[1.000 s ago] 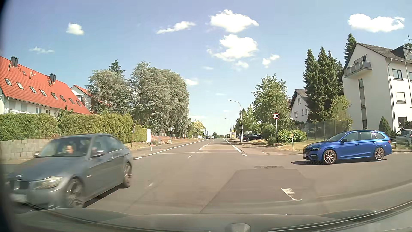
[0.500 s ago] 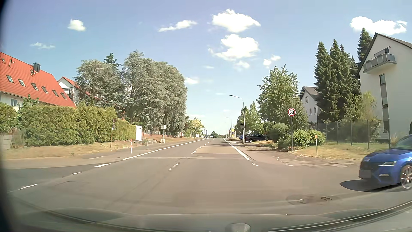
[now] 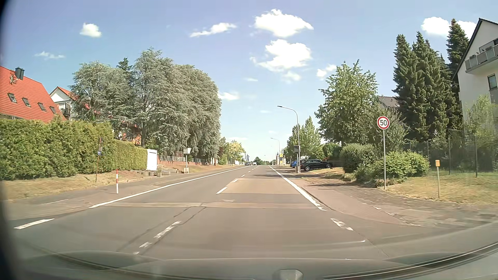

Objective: Follow the waypoints while adhering to traffic rules and regulations

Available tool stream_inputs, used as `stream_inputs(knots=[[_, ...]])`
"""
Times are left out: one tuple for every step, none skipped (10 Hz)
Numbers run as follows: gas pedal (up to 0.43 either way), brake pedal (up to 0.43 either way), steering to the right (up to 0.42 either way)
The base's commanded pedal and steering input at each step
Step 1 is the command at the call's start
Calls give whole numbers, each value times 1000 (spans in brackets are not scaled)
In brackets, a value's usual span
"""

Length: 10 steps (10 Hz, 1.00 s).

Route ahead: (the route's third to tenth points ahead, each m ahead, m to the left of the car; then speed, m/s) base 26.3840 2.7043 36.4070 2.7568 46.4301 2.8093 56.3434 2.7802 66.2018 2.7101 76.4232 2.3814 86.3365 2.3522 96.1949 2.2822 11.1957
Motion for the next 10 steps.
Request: stream_inputs(knots=[[138,30,2],[138,30,2],[138,30,1],[138,30,1],[138,30,1],[138,30,2],[138,30,2],[138,30,2],[138,30,1],[138,30,1]])
